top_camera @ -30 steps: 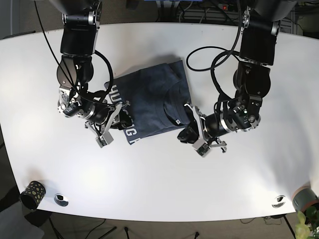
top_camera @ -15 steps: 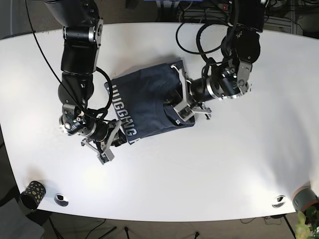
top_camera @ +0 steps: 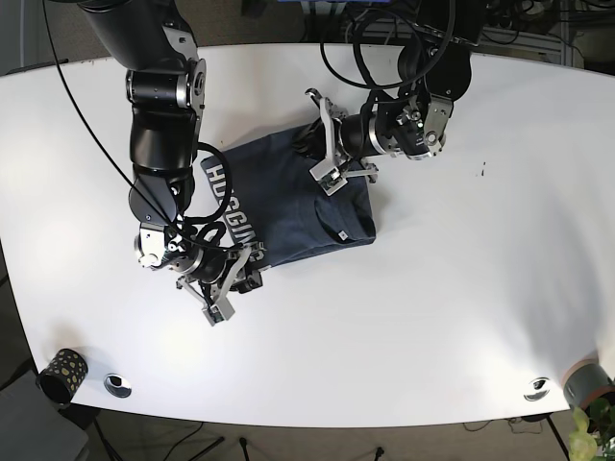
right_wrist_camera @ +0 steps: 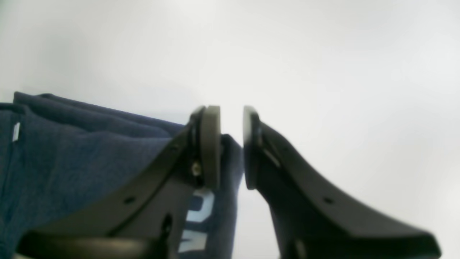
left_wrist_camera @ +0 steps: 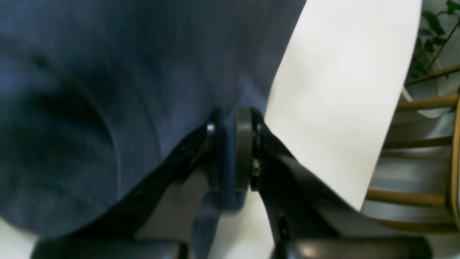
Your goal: Fold the T-shirt properly
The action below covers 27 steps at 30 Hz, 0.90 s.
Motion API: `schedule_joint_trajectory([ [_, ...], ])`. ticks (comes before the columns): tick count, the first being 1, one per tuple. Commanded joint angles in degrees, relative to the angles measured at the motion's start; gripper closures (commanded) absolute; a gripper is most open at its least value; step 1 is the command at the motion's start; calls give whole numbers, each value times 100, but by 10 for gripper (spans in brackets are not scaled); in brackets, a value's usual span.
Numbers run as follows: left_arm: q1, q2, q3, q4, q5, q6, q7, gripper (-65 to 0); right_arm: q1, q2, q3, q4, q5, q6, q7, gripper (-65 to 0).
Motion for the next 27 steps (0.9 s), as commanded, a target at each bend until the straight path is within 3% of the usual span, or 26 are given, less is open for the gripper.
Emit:
schedule_joint_trajectory([
  [1,-309,-54,-120,-93,-98,-10,-130,-42,118,24,8,63,108,36,153,-97],
  [6,-863,-265,-753,-867,-124,-10,-191,-42,-216,32,8,72,135,36,258,-95],
  [11,-1549,-529,-920,-1614,-89,-10,-209,-42,-577,32,8,160,152,36,320,-94],
  [15,-2112,-757,-929,-2326,-80,-10,-235,-42,-1113,6,8,907,152,36,232,-94],
  [20,-2727,-1109,-903,-3012,-107,-10,-745,-42,-1772,-161,-1,2199,161,36,-410,-94],
  [27,-3307,-1346,-947,-3003,-124,-10,-780,-42,-2467,-354,-273,3307,161,36,-867,-94],
])
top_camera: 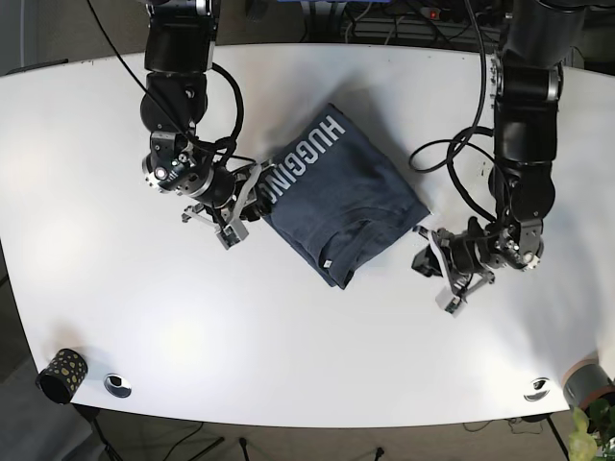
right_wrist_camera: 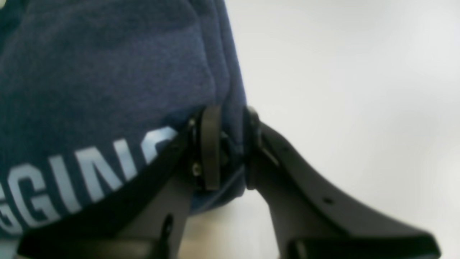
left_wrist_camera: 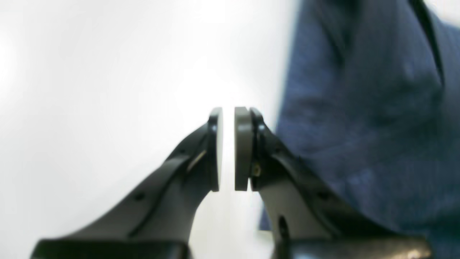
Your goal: Fold the T-shirt properly
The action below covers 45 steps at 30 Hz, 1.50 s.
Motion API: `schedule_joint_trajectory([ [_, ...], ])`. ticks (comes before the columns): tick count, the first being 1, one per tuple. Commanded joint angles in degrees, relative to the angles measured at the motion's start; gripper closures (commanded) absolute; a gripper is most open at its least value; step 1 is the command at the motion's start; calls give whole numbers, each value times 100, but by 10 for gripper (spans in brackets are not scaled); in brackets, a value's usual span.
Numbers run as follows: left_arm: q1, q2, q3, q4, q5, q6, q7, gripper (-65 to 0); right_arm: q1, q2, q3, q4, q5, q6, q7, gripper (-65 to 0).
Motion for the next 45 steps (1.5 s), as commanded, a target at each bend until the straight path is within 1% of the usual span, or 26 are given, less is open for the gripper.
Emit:
schedule_joint_trajectory([
  [1,-274,20,-20,274,-144,-30,-137,-42,-85,-53,-241,374,76,45,25,-94],
  [3,-282,20,-64,538,-144,-30,-120,-42,-261,-53,-513,629,76,45,-2,-94],
  [5,-151,20,-240,898,-144,-30,109,-42,-384,-62,-689,902,76,45,-2,-94],
  [9,140,152,-723,1549,-144,-30,663,-43,-401,-62,-698,1227,76,45,-98,-94],
  [13,535,450,-1084,2234,-100,-30,953,-43,-261,-18,-654,1254,41,45,-230,-94],
  [14,667,494,-1119,2437,-100,-30,961,-43,-261,35,-566,1254,32,45,-230,-94],
  [16,878,503,-1057,2736,-100,-30,961,-43,-269,53,-522,1245,41,45,-230,-94],
  [20,1274,530,-1022,3289,-109,-30,961,-43,-480,53,-724,1245,32,45,-283,-94],
  [23,1485,679,-1022,3606,-117,247,961,-44,-691,44,-1120,1245,67,45,-283,-94],
  [26,1652,705,-1022,3896,-117,441,961,-44,-911,17,-1577,1254,67,45,-283,-94],
  [27,1696,714,-1022,3958,-109,476,961,-44,-955,-18,-1700,1254,76,45,-283,-94],
  [28,1748,714,-1022,4028,-109,537,961,-46,-982,-123,-1885,1245,76,45,-283,-94],
  [31,1863,776,-1022,4160,-109,792,944,-113,-1017,-387,-2245,1236,32,45,-283,-94],
  [34,1951,908,-1022,4230,-100,1144,926,-200,-1017,-624,-2465,1236,23,45,-283,-94],
  [36,2012,908,-1031,4230,-100,1346,926,-239,-1008,-730,-2483,1254,23,45,-283,-94],
  [39,2021,872,-1049,4177,-100,1452,917,-240,-973,-739,-2439,1271,23,45,-283,-94],
  [41,2030,872,-1049,4151,-100,1452,909,-240,-982,-730,-2254,1280,23,45,-283,-94],
  [42,2056,872,-1040,4116,-100,1452,900,-240,-999,-686,-2061,1324,50,45,-283,-94],
  [43,2135,872,-1022,4116,-91,1452,830,-242,-1008,-651,-1867,1350,76,45,-309,-94],
  [45,2258,864,-1014,4133,-82,1452,654,-242,-1008,-616,-1665,1359,76,45,-309,-94],
])
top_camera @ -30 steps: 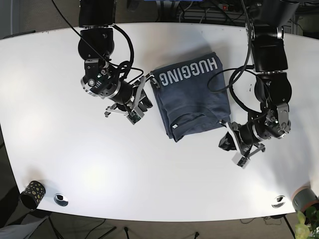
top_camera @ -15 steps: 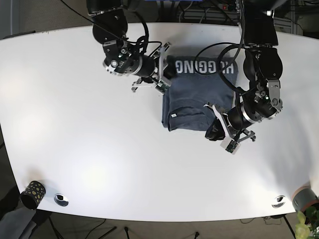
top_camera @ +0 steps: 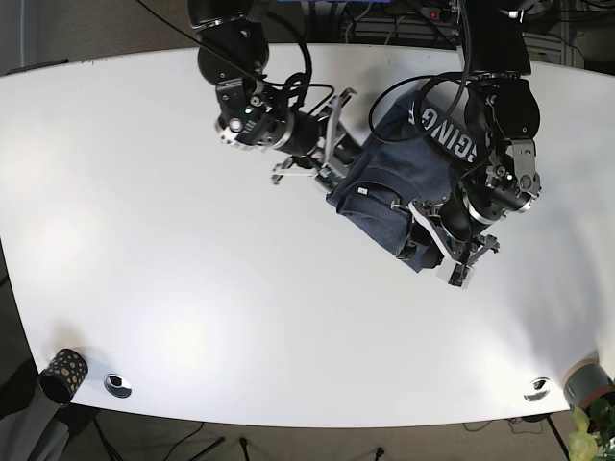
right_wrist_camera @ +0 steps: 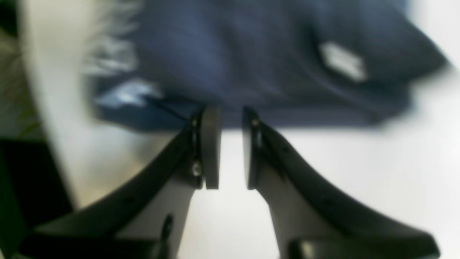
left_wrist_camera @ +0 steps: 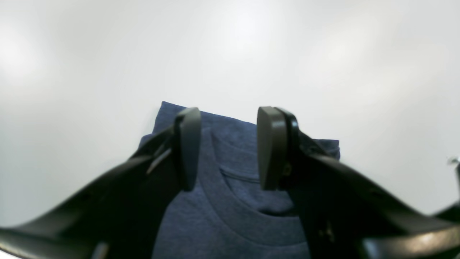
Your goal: Fold the T-shirt properly
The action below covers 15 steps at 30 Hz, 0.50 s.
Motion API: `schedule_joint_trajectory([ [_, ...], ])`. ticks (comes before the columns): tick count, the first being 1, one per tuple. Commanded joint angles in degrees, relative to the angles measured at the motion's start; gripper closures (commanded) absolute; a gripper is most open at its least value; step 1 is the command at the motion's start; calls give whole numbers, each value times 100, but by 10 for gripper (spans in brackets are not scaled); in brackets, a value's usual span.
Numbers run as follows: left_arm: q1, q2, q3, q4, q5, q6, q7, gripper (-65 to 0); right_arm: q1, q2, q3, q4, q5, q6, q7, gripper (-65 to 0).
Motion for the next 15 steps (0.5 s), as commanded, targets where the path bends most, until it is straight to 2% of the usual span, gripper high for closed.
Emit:
schedule_joint_trajectory([
  [1,73,-19,12,90,6,-4,-383,-242,59,21,215,142,69,10,97,-94],
  [4,249,-134,99,55,551,-4,-796,-243,76,91,593,142,69,10,97,-94],
  [8,688,-274,328,107,1087,-13,-1438,-243,76,144,760,142,69,10,97,-94],
  [12,943,-441,328,28,1148,-13,-1799,-243,85,170,875,142,69,10,97,-94],
  [15,1110,-617,442,-139,1122,-13,-1834,-243,76,170,901,142,69,10,97,-94],
])
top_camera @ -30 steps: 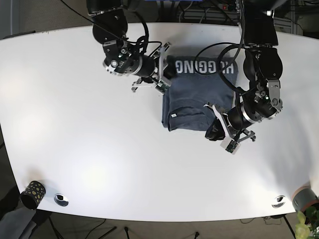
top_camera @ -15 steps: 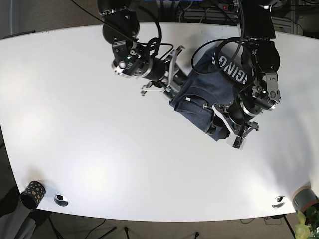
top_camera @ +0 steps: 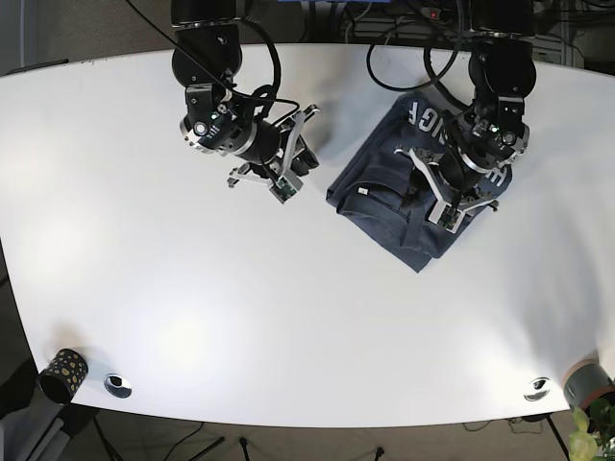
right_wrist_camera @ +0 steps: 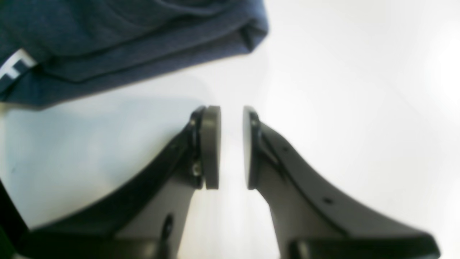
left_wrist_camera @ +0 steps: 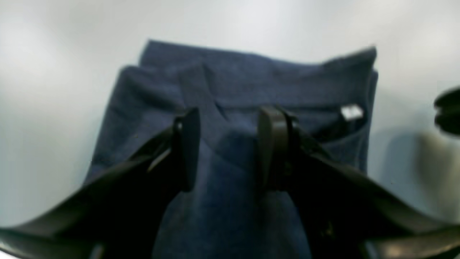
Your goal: Fold the T-shirt properly
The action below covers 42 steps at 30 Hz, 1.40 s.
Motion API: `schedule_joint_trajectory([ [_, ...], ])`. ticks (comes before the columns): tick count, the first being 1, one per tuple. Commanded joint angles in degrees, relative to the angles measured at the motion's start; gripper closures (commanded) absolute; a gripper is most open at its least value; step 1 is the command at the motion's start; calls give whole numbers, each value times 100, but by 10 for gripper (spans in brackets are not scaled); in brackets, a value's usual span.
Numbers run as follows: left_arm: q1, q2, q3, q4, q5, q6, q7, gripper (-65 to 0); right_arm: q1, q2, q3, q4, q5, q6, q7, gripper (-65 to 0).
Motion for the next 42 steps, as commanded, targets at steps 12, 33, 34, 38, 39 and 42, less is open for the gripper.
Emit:
schedule_joint_trajectory([
  [12,-573,-1055,645,-2346,-41,24,-346,-243,156,-3,27,377,115,34,134,-94],
  [33,-2024,-3473,442,-6416,-14,24,-1612,-242,191,15,36,412,115,34,134,-94],
  [34,-1971,-3570,425,-6496,-14,24,-1691,-242,191,24,36,465,115,34,134,-94],
  [38,-1602,-3868,407,-6698,-50,24,-2034,-242,191,24,36,685,115,34,134,-94],
  [39,-1514,-3904,398,-6698,-58,24,-2157,-242,191,24,27,737,115,34,134,-94],
  [42,-1373,-3930,231,-6680,-58,24,-2263,-242,208,6,9,764,115,34,134,-94],
])
